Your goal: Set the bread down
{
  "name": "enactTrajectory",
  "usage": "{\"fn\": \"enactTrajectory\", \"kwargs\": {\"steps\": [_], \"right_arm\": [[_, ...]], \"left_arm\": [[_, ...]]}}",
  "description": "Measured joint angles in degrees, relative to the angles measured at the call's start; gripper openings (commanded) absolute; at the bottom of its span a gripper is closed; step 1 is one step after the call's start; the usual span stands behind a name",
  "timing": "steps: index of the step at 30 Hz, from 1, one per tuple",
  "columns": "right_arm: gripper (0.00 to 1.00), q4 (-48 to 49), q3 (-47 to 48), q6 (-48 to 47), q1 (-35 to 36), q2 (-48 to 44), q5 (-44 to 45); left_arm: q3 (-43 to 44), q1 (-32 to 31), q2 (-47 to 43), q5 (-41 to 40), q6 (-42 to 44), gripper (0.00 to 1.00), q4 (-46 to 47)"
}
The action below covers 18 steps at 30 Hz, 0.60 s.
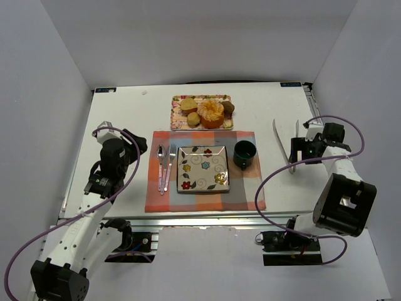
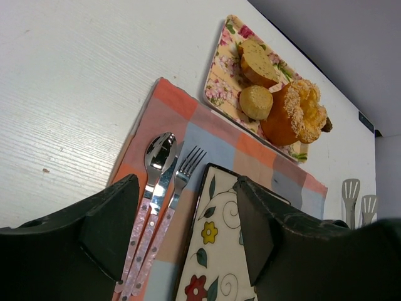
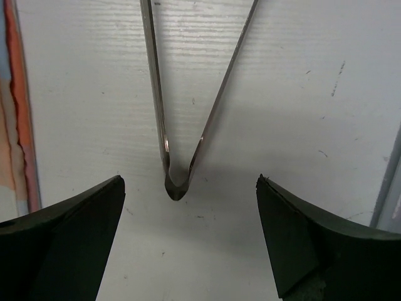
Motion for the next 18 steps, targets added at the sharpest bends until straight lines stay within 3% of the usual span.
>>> {"fn": "enactTrajectory", "kwargs": {"steps": [15,18], "right_arm": [[0.89,12.0,1.0,3.9,5.2,15.4,1.9],[0.83,15.0,2.6,5.0,7.6,17.6,3.9]], "left_arm": [[0.0,0.0,0.4,0.4,-0.9,0.74,0.0],[0.0,0.0,0.7,0.4,-1.3,0.74,0.0]]}}
